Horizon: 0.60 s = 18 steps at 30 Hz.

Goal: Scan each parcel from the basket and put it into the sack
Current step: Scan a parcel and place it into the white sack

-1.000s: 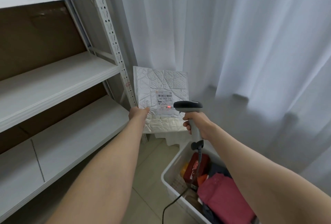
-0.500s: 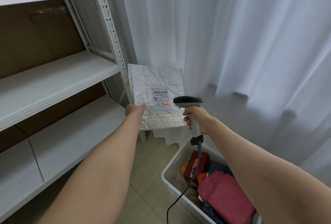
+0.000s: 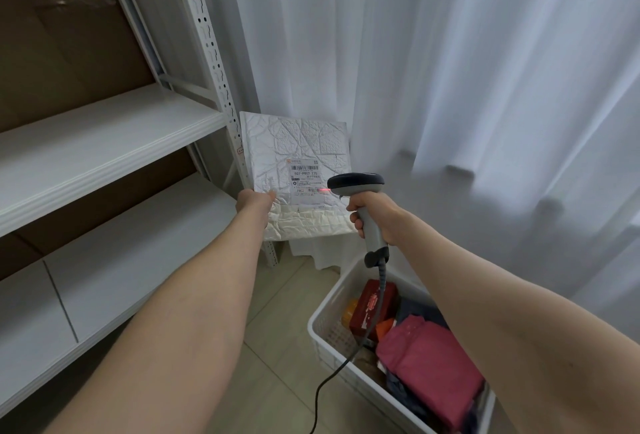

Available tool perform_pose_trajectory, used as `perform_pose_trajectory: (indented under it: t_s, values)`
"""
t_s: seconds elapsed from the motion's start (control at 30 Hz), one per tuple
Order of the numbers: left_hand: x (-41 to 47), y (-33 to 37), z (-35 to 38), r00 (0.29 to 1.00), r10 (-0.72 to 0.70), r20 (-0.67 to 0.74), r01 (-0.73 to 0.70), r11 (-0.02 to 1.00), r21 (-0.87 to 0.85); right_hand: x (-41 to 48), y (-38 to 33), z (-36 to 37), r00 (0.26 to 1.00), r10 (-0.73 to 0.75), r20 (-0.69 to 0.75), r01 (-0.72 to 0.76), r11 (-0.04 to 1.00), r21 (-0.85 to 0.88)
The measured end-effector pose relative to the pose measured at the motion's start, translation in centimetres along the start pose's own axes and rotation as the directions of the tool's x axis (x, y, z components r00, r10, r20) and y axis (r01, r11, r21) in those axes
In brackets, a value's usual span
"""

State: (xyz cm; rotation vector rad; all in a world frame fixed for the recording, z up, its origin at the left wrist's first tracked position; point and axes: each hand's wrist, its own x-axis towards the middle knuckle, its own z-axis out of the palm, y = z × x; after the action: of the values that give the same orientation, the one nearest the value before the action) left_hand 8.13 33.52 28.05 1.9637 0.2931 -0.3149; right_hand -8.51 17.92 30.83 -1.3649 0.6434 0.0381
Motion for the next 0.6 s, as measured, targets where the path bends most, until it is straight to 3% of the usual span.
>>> perform_pose_trajectory:
  t_s: [0.6]
  values:
    - [0.0,-0.4,0.0,0.999,0.036,0.022,-0.036,0.999,0.013,0.1,-1.2,0.8,0.999,-0.013,-0.051,0.018,0.996,0.091]
